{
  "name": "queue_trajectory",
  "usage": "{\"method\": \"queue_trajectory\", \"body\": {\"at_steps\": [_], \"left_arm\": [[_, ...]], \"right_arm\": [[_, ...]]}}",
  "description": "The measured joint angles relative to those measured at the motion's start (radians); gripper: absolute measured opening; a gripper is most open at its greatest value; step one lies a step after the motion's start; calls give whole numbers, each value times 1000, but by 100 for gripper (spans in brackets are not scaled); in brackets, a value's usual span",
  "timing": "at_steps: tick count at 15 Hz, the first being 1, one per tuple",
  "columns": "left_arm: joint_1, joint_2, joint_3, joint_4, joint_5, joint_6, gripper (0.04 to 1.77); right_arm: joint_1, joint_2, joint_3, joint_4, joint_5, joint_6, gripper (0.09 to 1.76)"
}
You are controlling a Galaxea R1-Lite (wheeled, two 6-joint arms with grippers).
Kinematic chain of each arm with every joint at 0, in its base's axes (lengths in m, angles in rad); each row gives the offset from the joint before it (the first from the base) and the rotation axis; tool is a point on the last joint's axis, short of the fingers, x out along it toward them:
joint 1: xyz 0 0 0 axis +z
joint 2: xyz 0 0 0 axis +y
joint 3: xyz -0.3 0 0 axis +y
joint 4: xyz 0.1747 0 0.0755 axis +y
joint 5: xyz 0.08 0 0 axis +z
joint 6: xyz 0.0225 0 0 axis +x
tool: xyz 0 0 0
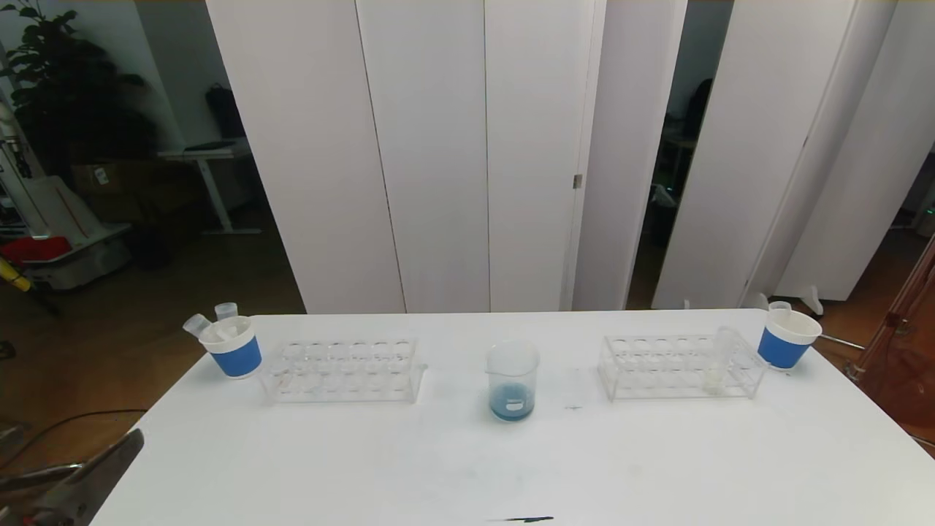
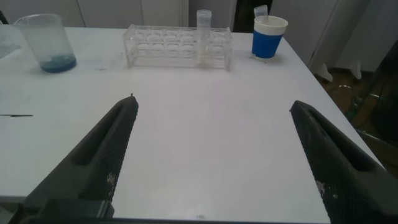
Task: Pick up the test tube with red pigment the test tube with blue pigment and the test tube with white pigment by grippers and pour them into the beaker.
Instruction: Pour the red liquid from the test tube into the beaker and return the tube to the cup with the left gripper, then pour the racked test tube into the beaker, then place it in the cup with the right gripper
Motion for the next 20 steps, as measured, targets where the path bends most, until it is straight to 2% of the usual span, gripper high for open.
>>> {"method": "queue_trajectory", "body": {"at_steps": [3,7,10,14,16,20], "left_arm": [[-49,-210,53,152,17,9,174],[-65,-424,181,188,24,69,174],[-71,-490,231,194,47,79,174],[-101,-579,242,279,61,84,174],[-111,-631,243,342,61,84,174],[-115,-711,242,358,49,77,174]], "right_arm": [[0,0,0,0,0,0,175],[0,0,0,0,0,0,175],[0,0,0,0,0,0,175],[0,0,0,0,0,0,175],[0,0,0,0,0,0,175],[0,0,0,0,0,0,175]]}}
